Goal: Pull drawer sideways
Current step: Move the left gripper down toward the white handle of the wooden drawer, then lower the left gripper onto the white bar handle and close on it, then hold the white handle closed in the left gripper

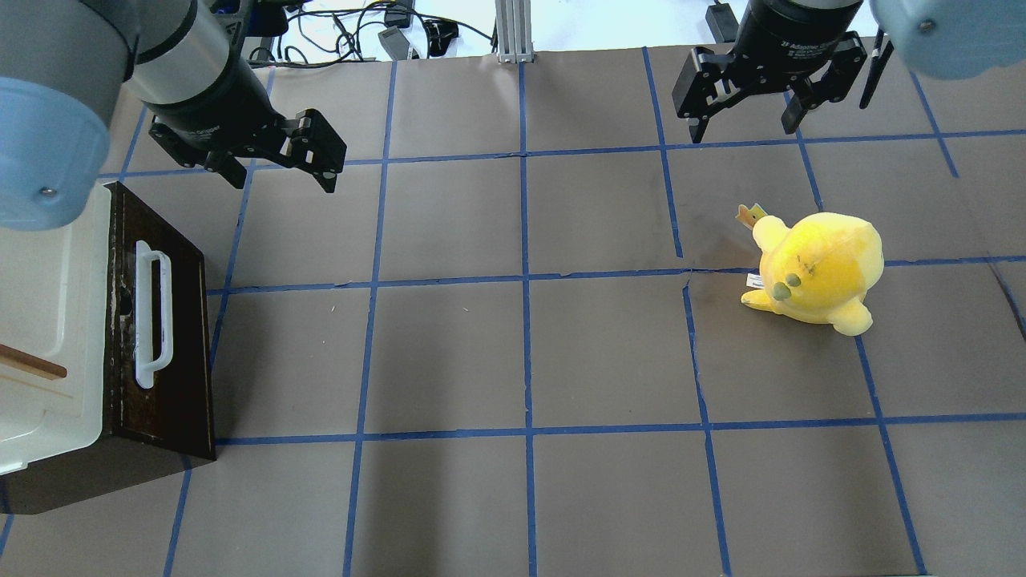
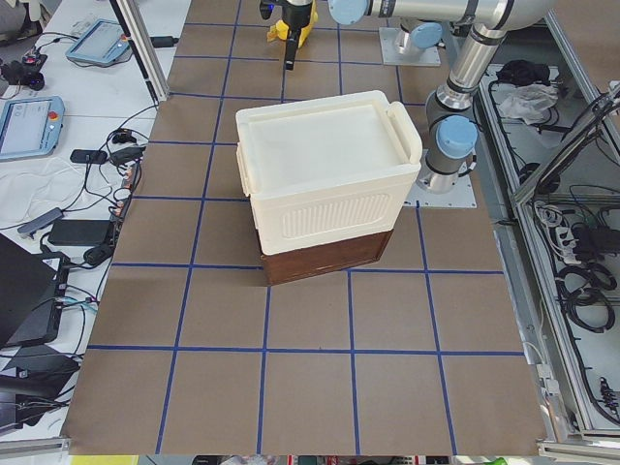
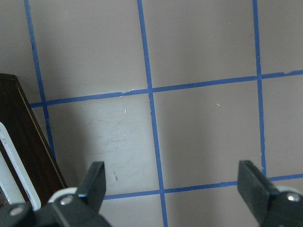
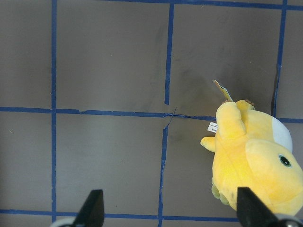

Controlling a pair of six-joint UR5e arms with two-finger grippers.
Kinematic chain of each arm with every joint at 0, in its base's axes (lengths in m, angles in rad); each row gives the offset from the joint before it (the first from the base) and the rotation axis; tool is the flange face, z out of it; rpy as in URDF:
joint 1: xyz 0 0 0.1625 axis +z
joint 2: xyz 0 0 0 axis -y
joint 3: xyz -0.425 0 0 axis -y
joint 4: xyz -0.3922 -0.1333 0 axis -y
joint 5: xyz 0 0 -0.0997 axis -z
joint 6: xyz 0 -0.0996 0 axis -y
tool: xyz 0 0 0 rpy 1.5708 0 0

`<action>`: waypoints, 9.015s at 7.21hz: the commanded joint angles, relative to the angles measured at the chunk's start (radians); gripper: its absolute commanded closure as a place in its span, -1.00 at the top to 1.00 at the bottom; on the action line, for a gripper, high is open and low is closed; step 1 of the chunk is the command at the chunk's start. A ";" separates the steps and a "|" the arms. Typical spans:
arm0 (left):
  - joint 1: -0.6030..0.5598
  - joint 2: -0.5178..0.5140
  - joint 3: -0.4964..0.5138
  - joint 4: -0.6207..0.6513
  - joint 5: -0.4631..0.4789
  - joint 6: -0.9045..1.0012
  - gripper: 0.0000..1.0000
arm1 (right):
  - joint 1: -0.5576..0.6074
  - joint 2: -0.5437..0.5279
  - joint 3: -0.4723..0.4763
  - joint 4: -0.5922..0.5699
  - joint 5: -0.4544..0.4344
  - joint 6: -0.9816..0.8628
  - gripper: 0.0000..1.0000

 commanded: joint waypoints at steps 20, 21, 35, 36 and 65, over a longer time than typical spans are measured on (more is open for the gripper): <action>-0.095 -0.394 -0.377 0.110 1.173 -0.473 1.00 | 0.000 0.000 0.000 0.000 0.000 0.001 1.00; -0.091 -0.401 -0.394 0.110 1.187 -0.471 1.00 | 0.000 0.000 0.000 0.000 0.000 0.001 1.00; -0.044 -0.381 -0.447 0.106 1.250 -0.468 0.13 | 0.000 0.000 0.000 0.000 0.000 0.001 1.00; -0.044 -0.381 -0.445 0.106 1.251 -0.467 0.13 | 0.000 0.000 0.000 0.000 0.000 0.001 1.00; -0.045 -0.391 -0.434 0.114 1.239 -0.471 -0.45 | 0.000 0.000 0.000 0.000 0.000 0.001 1.00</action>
